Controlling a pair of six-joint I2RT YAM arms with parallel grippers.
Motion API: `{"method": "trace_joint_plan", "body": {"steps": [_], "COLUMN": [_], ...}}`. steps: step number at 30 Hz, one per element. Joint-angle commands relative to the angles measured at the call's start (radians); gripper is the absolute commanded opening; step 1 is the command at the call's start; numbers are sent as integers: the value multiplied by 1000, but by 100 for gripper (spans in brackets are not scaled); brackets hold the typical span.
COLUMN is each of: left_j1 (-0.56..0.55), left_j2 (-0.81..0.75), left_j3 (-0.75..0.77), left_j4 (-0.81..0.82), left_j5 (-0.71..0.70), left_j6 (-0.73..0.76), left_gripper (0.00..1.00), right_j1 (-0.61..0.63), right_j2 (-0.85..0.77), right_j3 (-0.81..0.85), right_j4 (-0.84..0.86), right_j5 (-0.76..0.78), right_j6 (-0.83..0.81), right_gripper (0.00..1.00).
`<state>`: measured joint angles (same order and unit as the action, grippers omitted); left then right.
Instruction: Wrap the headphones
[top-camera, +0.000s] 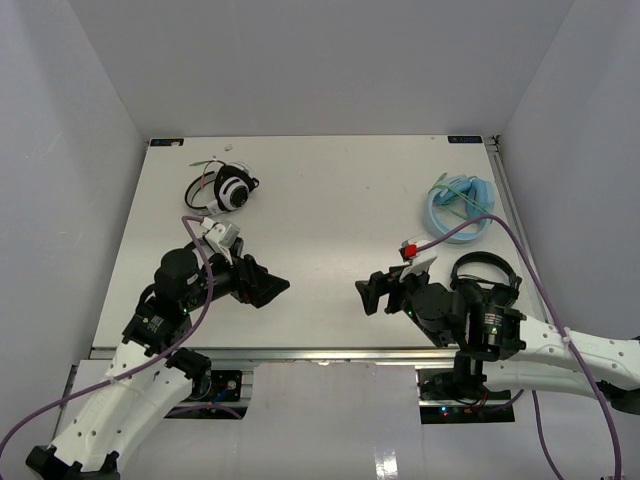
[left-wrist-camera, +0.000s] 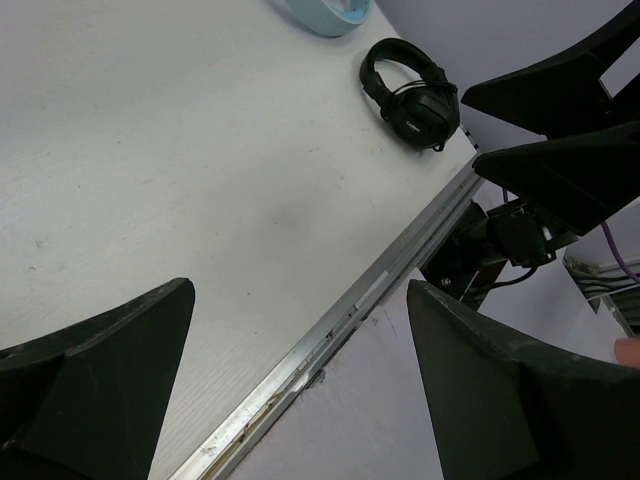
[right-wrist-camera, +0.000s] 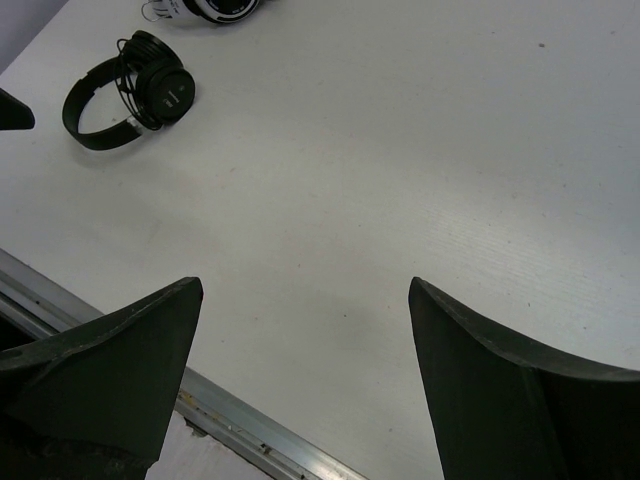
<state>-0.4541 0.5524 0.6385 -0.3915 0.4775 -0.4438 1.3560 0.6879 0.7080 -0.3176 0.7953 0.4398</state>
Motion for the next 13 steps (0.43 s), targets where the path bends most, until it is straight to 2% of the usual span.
{"method": "trace_joint_plan", "body": {"steps": [1,13], "left_j1": [-5,-49], "left_j2": [-16,-19], "left_j3": [-23,-33], "left_j4": [43,51], "left_j5": [66,88], "left_j6": [12,8], "left_gripper": [98,98], "right_j1": [-1,0], "right_j2": [-15,-12], "right_j3": [-7,-12], "right_j4": [36,40], "right_j5": [63,67], "right_j6": [24,23], "right_gripper": [90,90]}}
